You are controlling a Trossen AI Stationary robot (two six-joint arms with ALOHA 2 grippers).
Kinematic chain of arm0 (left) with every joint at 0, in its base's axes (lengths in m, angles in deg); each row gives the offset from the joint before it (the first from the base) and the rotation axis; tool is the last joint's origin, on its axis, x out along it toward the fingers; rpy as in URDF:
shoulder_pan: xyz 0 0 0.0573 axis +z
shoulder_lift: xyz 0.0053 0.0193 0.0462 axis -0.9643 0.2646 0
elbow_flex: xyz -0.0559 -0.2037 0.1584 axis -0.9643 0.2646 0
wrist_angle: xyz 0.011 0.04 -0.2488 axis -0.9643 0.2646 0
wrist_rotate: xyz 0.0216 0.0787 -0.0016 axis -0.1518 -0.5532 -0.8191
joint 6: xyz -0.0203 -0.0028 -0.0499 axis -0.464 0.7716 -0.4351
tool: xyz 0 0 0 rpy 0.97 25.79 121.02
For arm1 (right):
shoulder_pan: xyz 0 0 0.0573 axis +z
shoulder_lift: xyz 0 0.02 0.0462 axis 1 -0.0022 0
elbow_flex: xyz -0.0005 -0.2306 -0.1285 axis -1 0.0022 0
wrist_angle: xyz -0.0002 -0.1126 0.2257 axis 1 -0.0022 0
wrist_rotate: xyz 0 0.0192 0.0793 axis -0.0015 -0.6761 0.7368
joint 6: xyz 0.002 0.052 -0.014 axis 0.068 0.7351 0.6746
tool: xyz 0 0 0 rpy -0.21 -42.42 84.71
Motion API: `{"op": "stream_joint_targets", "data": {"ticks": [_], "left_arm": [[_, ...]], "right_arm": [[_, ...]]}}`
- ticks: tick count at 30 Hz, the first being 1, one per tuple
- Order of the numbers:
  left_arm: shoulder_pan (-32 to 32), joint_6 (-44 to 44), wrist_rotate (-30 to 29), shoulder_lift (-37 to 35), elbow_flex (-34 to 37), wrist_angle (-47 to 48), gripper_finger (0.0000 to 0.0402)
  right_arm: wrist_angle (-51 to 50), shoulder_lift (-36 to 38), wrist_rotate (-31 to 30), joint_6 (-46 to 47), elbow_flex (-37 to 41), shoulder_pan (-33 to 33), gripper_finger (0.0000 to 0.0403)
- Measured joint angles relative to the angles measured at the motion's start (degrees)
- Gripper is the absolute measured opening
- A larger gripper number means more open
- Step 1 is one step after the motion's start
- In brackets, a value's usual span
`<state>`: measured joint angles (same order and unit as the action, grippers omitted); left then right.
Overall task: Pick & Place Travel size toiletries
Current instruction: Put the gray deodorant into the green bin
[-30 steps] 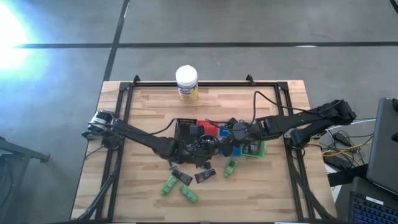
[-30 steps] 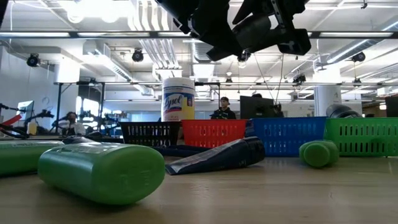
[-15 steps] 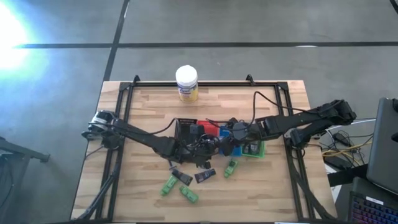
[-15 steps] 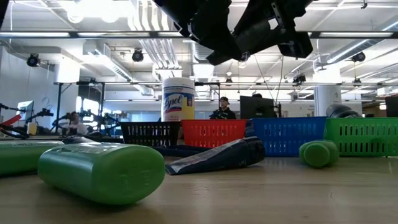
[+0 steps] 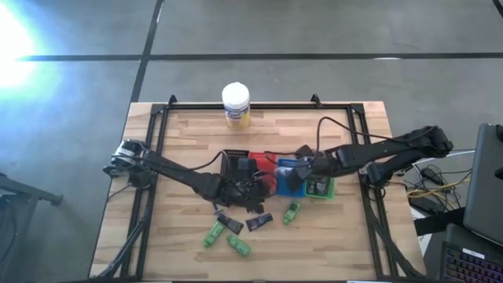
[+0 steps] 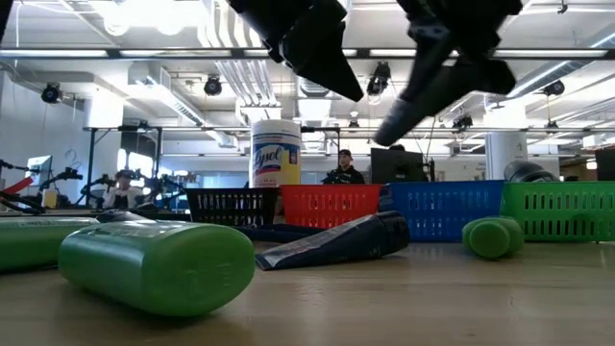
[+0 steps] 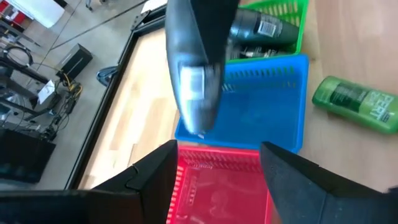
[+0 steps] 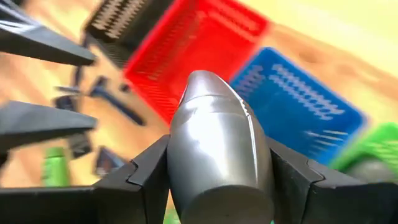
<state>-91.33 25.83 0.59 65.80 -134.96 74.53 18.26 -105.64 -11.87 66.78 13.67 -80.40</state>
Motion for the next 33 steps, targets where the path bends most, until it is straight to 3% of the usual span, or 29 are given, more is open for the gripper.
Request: {"op": "stream_joint_targets", "data": {"ticks": [6, 10, 16, 21, 27, 33], "left_arm": [[0.0, -4.7, 0.6, -0.4, 0.0, 6.4, 0.0233], [0.2, -7.5, 2.4, -0.5, 0.0, 9.8, 0.0234], [1.7, -10.6, 8.1, -0.7, 0.0, 14.0, 0.0230], [2.0, -9.9, 7.8, -2.4, 1.0, 17.0, 0.0224], [2.1, -9.8, 7.6, -7.6, 7.2, 16.0, 0.0222], [2.5, -10.2, 7.5, -14.8, 14.8, 14.3, 0.0222]], "right_arm": [[-18.0, 4.0, -9.4, 8.2, -0.4, 3.5, 0.0192], [-26.2, 3.9, -11.4, 14.9, -0.4, 7.5, 0.0192], [-28.8, -2.0, -12.2, 21.4, -0.4, 11.3, 0.0192], [-31.6, -9.3, -13.5, 26.5, -2.4, 13.3, 0.0192], [-33.5, -16.6, -14.1, 30.2, -4.6, 13.5, 0.0193], [-34.3, -21.3, -11.0, 33.9, -5.7, 13.5, 0.0220]]}}
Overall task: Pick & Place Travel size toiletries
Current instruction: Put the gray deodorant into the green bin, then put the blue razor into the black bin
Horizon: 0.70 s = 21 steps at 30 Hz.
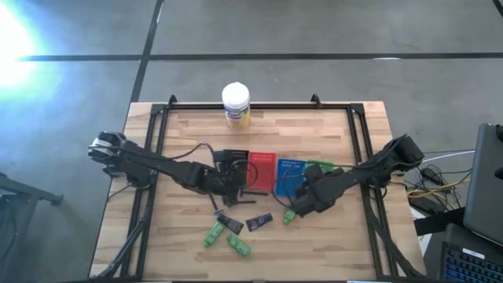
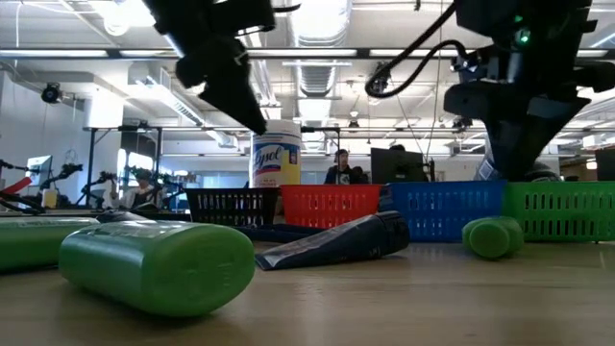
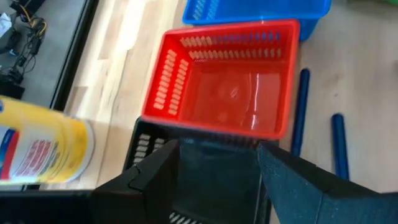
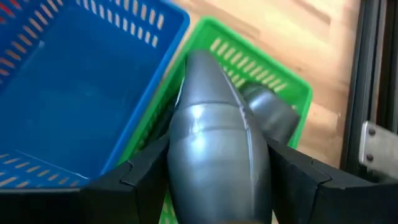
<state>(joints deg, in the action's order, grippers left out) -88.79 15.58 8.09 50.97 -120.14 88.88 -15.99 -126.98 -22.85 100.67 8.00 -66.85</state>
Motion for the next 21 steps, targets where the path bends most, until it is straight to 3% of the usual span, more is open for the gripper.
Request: {"op": "stream_joint_targets", "data": {"ticks": [11, 21], "left_arm": [[0.2, 0.0, 0.1, -12.4, 9.6, -2.8, 0.0222], [0.3, -0.5, 0.1, -16.5, 12.7, -3.0, 0.0222]], "right_arm": [[0.1, 1.6, 1.1, 3.6, -0.4, 0.1, 0.0218], [1.2, 2.6, 1.9, 5.3, -0.9, 0.1, 0.0284]]}}
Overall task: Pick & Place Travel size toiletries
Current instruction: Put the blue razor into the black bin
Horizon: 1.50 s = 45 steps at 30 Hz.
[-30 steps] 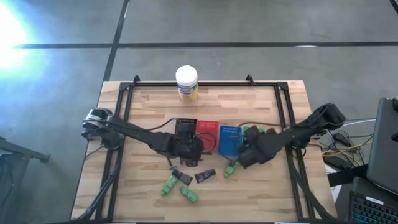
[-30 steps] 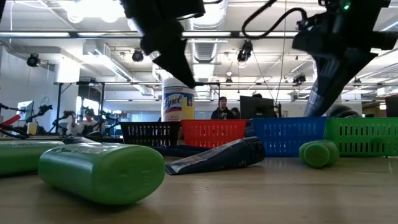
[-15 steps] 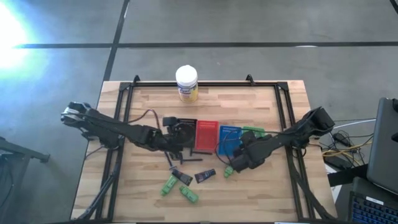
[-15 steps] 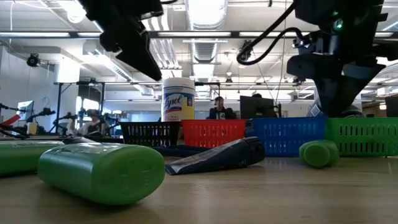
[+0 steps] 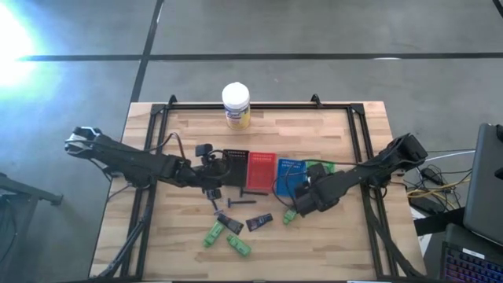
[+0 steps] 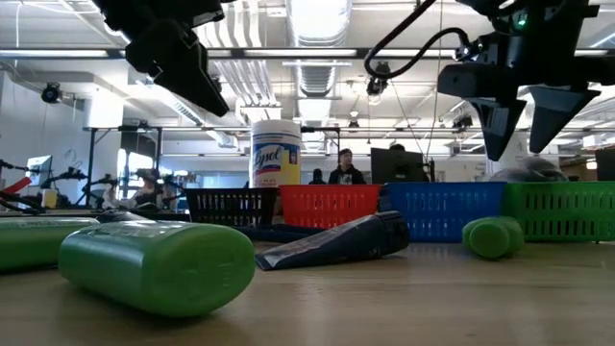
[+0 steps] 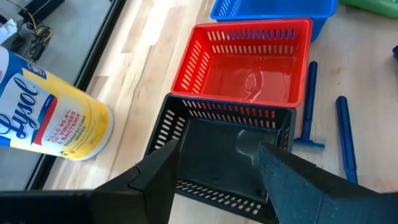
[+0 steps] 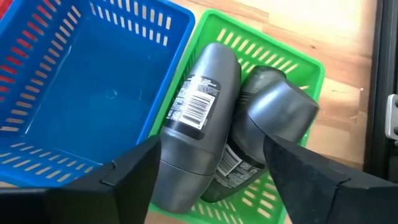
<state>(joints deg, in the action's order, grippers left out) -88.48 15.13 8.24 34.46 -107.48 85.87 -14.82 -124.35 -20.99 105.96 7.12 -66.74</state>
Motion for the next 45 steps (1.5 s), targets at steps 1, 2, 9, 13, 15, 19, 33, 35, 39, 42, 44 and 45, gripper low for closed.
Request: {"op": "stream_joint_targets", "data": {"ticks": [1, 2, 9, 13, 15, 19, 33, 35, 39, 42, 44, 45], "left_arm": [[0.0, -0.2, 0.0, -0.1, 0.2, -0.1, 0.0222], [0.0, -0.3, 0.0, -0.2, 0.3, 0.0, 0.0222], [0.0, -1.6, 8.7, -0.4, 0.7, 2.4, 0.0222], [0.0, -2.2, 20.1, 0.1, 0.7, 4.3, 0.0222], [-0.4, -0.6, 25.7, 0.7, 0.8, 5.2, 0.0222], [-1.7, 5.3, 32.6, 1.7, 2.3, 7.1, 0.0222], [-5.0, 25.4, 31.5, 2.1, 9.3, 3.5, 0.0222], [-4.8, 28.7, 30.3, 2.6, 9.3, 1.5, 0.0222], [-3.2, 32.2, 31.7, 6.0, 9.3, 0.2, 0.0221], [-2.3, 34.3, 33.0, 9.6, 9.3, 0.2, 0.0216], [-1.8, 35.5, 33.1, 11.7, 9.3, 0.1, 0.0212], [-1.7, 35.6, 33.1, 12.6, 9.3, 0.1, 0.0209]], "right_arm": [[-0.1, 0.0, 0.0, 0.0, 0.0, 0.0, 0.0291], [-0.2, 0.0, 0.0, -0.2, 0.0, 0.0, 0.0298], [-1.2, 0.1, -1.9, -9.2, -4.2, 0.0, 0.0334], [-1.0, 0.3, -3.5, -21.4, -7.8, 0.0, 0.0345], [-0.6, 0.3, -3.7, -28.2, -9.2, -0.1, 0.0348], [-1.0, 0.3, -3.9, -37.1, -10.6, -0.1, 0.0348], [-1.1, 4.2, -3.6, -39.5, -9.6, -0.2, 0.0308], [-1.1, 4.5, -3.6, -39.5, -9.6, -0.2, 0.0304], [-1.1, 4.5, -3.7, -39.6, -9.6, -0.2, 0.0296], [-1.1, 4.4, -3.7, -39.5, -9.6, -0.2, 0.0292], [-1.1, 4.4, -3.6, -39.4, -9.6, -0.2, 0.0290], [-1.1, 4.4, -3.6, -39.3, -9.6, -0.2, 0.0290]]}}
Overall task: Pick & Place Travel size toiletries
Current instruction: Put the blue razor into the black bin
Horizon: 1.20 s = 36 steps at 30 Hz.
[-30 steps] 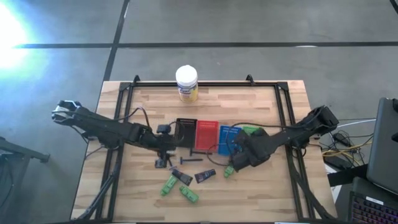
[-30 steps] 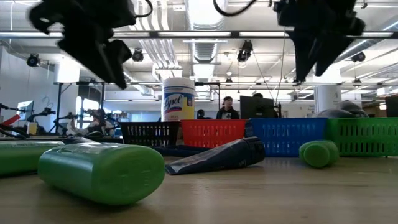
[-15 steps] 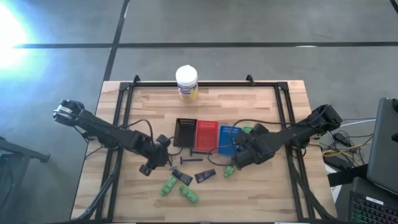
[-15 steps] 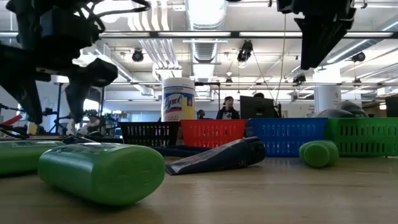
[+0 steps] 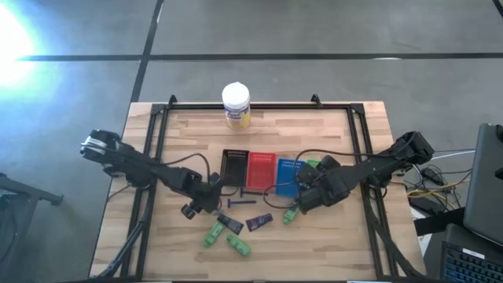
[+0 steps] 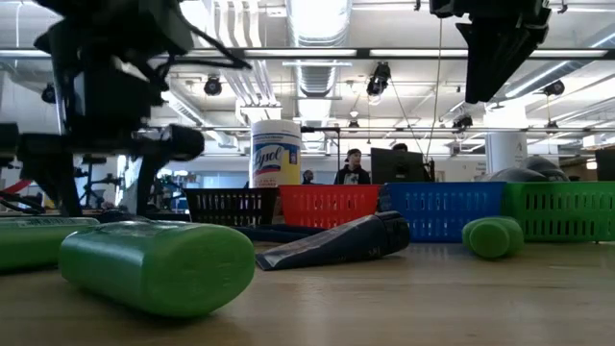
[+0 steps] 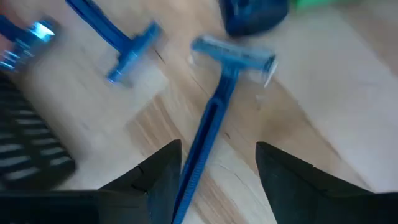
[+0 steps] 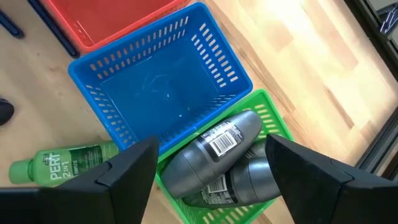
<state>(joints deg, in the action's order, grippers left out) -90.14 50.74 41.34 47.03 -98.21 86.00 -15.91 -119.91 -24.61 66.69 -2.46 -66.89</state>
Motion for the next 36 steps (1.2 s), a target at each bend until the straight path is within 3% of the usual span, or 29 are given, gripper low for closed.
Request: {"op": "stream_joint_targets", "data": {"ticks": [9, 17, 23, 28, 36], "left_arm": [[0.4, -0.1, 3.7, 3.7, -2.5, 1.0, 0.0167], [0.5, -2.3, 5.1, 5.0, -2.8, 1.3, 0.0083], [0.5, -4.1, 5.1, 4.8, -3.0, 1.4, 0.0026], [0.4, -8.6, 5.0, 3.9, -3.2, 1.6, 0.0027], [0.4, -24.7, 4.9, -2.7, -3.0, 2.6, 0.0024]], "right_arm": [[0.0, 0.0, 0.1, 0.0, 0.0, 0.0, 0.0310], [0.0, 0.0, 0.1, 0.0, 0.2, 0.0, 0.0325], [0.0, 0.0, 0.0, 0.0, 0.4, 0.0, 0.0313], [0.0, 0.0, 0.0, 0.0, 0.4, 0.0, 0.0293], [0.0, 0.0, -0.3, 0.0, 0.4, 0.0, 0.0268]]}}
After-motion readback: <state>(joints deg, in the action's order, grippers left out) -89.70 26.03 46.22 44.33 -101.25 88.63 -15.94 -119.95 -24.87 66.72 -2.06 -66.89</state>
